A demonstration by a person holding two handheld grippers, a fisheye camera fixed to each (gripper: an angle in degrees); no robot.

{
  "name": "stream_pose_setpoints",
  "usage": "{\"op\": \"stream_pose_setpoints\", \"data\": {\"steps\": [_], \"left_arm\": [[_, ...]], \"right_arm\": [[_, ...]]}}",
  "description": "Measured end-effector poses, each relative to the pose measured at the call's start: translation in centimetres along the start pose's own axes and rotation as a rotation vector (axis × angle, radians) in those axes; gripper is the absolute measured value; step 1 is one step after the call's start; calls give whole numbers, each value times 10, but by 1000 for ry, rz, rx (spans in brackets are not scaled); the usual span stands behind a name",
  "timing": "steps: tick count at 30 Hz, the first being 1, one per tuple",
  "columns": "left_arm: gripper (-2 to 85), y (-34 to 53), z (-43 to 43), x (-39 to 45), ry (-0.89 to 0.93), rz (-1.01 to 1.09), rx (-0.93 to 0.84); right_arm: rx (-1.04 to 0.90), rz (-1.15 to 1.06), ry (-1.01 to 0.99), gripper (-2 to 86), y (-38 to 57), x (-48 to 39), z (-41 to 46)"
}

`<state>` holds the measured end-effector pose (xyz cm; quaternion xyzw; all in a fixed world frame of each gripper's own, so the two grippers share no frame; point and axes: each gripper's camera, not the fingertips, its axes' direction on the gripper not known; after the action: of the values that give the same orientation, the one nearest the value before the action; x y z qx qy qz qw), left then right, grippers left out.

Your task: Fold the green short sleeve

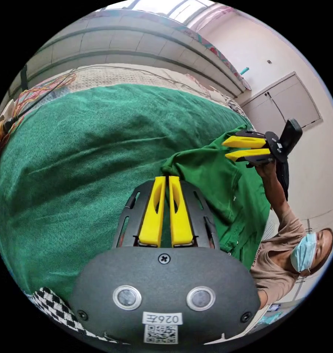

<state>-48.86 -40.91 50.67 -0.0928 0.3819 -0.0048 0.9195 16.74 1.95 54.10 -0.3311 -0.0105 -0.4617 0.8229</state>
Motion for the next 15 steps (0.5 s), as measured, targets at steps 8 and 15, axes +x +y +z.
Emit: {"op": "stream_pose_setpoints", "data": {"steps": [8,15], "left_arm": [[-4,24,-2,-13,93,-39,13],[-8,73,-19,0,124,-63,165]], "right_arm": [[-103,9,18,32,3,-15,11],[-60,-11,-132,20,48,-38,-24]]}}
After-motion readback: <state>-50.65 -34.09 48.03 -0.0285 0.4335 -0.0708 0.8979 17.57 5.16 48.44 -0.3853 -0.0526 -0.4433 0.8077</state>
